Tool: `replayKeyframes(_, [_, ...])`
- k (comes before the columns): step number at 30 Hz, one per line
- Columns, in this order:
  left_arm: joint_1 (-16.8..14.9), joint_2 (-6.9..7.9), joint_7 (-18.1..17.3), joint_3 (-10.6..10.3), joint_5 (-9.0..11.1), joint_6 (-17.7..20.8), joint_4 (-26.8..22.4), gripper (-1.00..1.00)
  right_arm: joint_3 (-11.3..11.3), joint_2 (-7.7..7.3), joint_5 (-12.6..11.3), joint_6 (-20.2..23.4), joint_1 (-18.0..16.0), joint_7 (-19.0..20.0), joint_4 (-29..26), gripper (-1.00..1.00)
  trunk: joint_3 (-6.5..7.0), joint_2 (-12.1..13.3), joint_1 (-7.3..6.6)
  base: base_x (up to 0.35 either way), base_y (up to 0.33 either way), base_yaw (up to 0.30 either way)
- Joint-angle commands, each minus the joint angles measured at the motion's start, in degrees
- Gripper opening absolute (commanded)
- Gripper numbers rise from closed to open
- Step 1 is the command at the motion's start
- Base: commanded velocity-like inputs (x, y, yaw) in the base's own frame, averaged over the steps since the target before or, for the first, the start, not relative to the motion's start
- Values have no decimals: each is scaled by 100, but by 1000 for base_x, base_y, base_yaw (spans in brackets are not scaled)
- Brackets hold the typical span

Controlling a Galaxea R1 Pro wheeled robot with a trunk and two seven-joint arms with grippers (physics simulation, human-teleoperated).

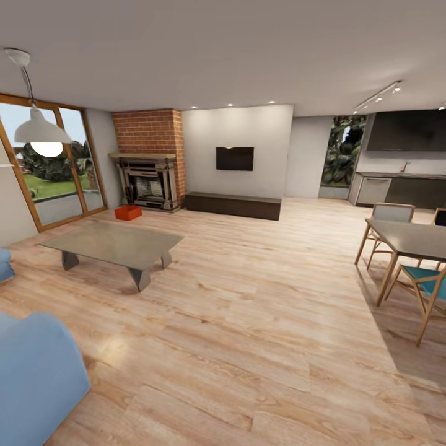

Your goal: Move the two storage containers from the living room to the garage. In the garage, place one container on the floor and stack the other container on top of it (either order is fine).

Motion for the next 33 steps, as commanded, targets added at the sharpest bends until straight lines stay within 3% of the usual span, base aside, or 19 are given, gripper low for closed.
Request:
replayKeyframes(1, [-6, 1, -9, 8, 23, -40, 27, 100, 42, 0, 6, -40, -8, 0, 24, 100, -2, -4, 6, 325, -120, 0])
replayKeyframes(33, [-10, 1, -10, 9, 23, -40, 27, 100, 42, 0, 6, -38, -8, 0, 24, 100, -2, -4, 6, 325, -119, 0])
